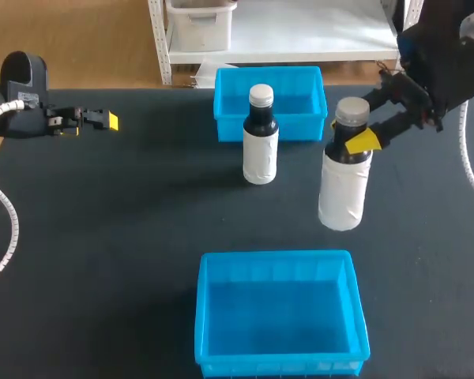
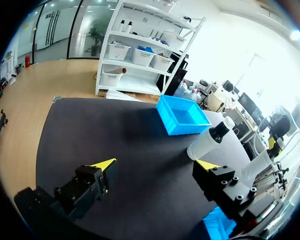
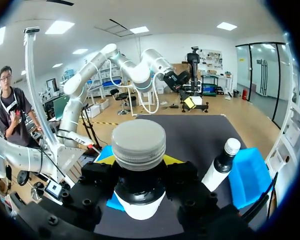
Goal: Pick up the bottle, and place it in the far bin if it is heavy, or in the near bin if it is light.
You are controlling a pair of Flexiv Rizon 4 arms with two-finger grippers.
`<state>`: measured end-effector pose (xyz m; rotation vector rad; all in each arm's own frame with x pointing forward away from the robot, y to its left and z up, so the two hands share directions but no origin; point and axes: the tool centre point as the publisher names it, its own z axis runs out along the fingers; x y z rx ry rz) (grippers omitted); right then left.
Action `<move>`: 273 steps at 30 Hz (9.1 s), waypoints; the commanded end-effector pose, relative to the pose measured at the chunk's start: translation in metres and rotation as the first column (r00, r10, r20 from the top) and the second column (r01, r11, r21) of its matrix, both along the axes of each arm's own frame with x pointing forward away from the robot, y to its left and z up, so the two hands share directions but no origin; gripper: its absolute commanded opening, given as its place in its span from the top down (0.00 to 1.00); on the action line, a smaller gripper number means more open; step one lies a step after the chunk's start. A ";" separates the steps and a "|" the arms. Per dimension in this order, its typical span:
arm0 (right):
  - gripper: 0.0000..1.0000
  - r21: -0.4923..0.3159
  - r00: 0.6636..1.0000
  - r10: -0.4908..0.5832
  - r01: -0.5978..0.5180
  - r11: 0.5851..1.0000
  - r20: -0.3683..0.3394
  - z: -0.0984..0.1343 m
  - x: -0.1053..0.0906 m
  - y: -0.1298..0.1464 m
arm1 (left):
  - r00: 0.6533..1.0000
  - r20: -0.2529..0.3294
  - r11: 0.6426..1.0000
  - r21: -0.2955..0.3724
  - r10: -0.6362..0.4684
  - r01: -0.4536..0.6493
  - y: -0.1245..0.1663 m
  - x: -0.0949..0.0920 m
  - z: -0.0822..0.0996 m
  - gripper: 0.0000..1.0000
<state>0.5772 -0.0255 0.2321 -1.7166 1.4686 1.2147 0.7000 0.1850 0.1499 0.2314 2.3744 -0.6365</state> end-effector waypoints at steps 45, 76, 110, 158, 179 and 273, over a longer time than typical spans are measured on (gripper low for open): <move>0.93 -0.058 0.911 -0.410 0.412 0.909 0.047 0.033 0.284 0.031 | 1.000 0.000 1.000 0.000 0.000 0.000 0.000 0.000 0.000 0.00; 0.88 -0.017 0.928 -0.373 0.373 0.928 0.025 -0.051 0.380 0.144 | 1.000 0.000 1.000 0.000 0.000 0.000 0.000 0.000 0.000 0.00; 0.71 -0.015 0.911 -0.412 0.412 0.911 -0.004 -0.116 0.382 0.127 | 1.000 0.000 1.000 0.000 0.000 0.000 0.000 0.000 0.000 0.00; 0.00 -0.038 0.887 -0.441 0.450 0.892 0.140 -0.089 0.191 -0.001 | 1.000 0.000 1.000 0.000 0.000 0.000 0.000 0.000 0.000 0.00; 0.00 -0.027 0.896 -0.429 0.435 0.900 0.117 -0.095 0.156 0.037 | 1.000 0.000 1.000 0.000 0.000 0.000 0.000 0.000 0.000 0.00; 0.77 -0.049 0.865 -0.497 0.501 0.864 0.065 -0.059 0.141 -0.043 | 1.000 0.000 1.000 0.000 0.000 0.000 0.000 0.000 0.000 0.00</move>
